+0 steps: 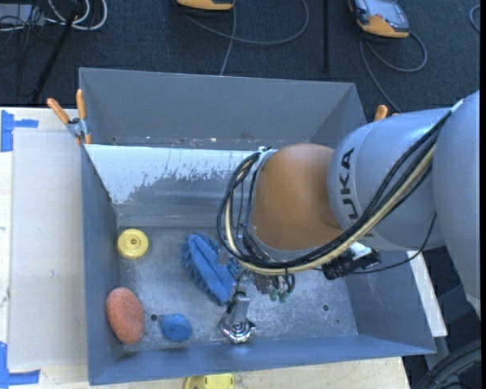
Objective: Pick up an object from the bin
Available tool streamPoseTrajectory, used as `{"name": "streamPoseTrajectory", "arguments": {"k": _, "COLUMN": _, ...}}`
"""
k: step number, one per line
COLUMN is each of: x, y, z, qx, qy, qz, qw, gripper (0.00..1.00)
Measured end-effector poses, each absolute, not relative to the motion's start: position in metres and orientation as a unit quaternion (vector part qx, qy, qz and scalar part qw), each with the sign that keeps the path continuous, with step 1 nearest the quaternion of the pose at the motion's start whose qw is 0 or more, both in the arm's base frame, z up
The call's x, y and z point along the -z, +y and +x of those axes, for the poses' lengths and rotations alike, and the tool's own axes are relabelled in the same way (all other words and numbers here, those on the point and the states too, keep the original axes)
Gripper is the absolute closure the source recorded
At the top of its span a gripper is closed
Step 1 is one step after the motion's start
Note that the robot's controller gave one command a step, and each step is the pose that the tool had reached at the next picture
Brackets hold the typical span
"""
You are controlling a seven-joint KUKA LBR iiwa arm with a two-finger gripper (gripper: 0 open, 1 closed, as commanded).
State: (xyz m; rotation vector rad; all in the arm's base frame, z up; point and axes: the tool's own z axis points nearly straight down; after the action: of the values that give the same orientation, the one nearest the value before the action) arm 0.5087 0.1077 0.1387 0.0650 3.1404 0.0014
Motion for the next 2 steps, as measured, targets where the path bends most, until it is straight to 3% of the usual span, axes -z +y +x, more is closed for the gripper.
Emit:
{"name": "streamPoseTrajectory", "arguments": {"k": 1, "x": -0.113, "y": 0.093, "z": 0.523, "qx": 0.000, "qy": 0.997, "qz": 0.073, "qw": -0.001, "gripper": 0.00}}
{"name": "streamPoseTrajectory", "arguments": {"k": 2, "x": -0.078, "y": 0.069, "z": 0.537, "qx": -0.005, "qy": 0.985, "qz": 0.173, "qw": 0.011, "gripper": 1.00}}
